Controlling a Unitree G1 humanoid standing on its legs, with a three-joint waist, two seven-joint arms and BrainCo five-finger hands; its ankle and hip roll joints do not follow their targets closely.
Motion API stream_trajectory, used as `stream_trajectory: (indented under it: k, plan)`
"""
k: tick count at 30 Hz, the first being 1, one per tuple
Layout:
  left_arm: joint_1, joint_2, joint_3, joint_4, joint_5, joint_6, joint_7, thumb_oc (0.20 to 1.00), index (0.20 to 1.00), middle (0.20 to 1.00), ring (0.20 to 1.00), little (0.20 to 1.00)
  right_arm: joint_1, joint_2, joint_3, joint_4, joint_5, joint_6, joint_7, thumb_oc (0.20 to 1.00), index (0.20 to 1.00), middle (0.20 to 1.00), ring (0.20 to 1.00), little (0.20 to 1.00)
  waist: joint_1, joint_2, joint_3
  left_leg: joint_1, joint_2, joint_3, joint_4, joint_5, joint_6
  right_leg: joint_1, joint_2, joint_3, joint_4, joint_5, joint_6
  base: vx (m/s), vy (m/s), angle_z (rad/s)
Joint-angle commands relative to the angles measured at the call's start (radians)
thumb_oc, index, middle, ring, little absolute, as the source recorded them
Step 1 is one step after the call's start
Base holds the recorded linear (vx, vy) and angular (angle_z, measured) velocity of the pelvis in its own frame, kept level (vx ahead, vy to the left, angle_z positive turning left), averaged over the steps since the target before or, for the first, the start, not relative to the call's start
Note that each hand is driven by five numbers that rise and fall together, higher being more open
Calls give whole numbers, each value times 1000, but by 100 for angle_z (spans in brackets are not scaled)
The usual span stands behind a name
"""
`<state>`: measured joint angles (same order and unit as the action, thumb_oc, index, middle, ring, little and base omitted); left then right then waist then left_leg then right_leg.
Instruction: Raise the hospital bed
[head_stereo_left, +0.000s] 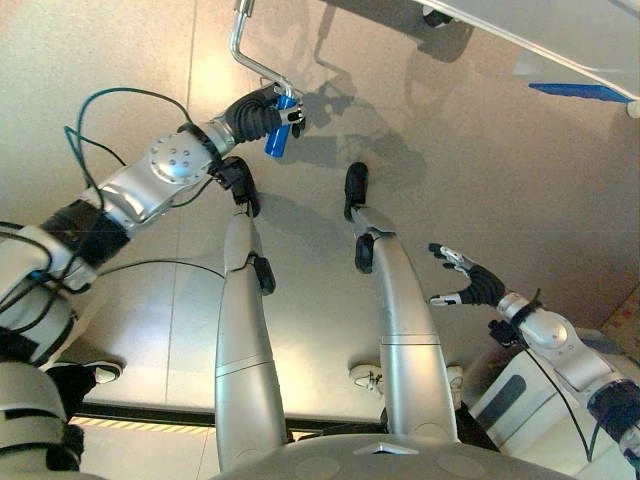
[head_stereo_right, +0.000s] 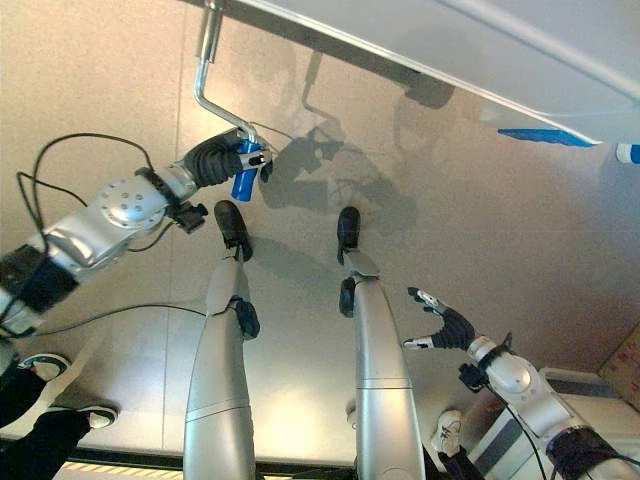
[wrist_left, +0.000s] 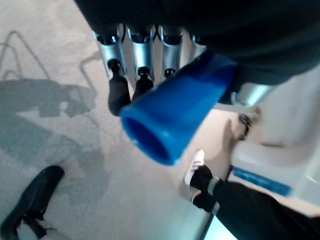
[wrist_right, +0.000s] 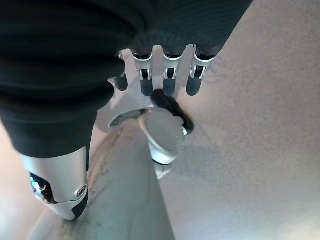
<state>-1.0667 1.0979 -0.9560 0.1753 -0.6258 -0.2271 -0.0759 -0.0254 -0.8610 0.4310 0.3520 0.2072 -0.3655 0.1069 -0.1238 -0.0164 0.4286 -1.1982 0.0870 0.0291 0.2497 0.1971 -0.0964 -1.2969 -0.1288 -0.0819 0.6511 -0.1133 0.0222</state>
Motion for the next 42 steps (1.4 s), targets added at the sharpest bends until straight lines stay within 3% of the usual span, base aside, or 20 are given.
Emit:
stream_trajectory:
  k: [1, 10, 19, 28, 42]
  plan:
    - [59, 143, 112, -127, -81, -81, -7, 200, 200, 200, 200, 200, 94, -36, -46, -48, -14, -14, 19, 1000, 1000, 1000, 1000, 1000, 19, 25, -23, 17, -13, -5, 211, -245, 42, 79, 40, 20, -244, 170, 86, 0, 0, 0]
    - [280, 282, 307, -204, -132, -103, -10, 200, 200, 200, 200, 200, 118, -55, -79, -58, -24, -25, 31, 1000, 1000, 1000, 1000, 1000, 34, 32, -20, 12, -14, -12, 211, -239, 41, 80, 36, 17, -244, 171, 86, 0, 0, 0]
    - [404, 315, 406, -193, -142, -100, -14, 200, 200, 200, 200, 200, 120, -59, -86, -57, -28, -32, 34, 1000, 1000, 1000, 1000, 1000, 37, 33, -19, 19, -16, -12, 207, -236, 41, 90, 30, 12, -247, 172, 89, 0, 0, 0]
    - [350, 264, 381, -70, -113, -91, 27, 200, 200, 200, 200, 200, 100, -65, -74, -72, -30, -30, 33, 1000, 1000, 1000, 1000, 1000, 33, 25, -17, 20, -16, -13, 203, -234, 42, 92, 26, 9, -248, 170, 89, 0, 0, 0]
    - [159, 61, 324, 250, -24, -55, 103, 200, 200, 200, 200, 200, 80, -50, -48, -81, -32, -25, 33, 1000, 1000, 1000, 1000, 1000, 19, 9, -12, 7, -12, -13, 220, -248, 47, 74, 35, 17, -237, 168, 86, 0, 0, 0]
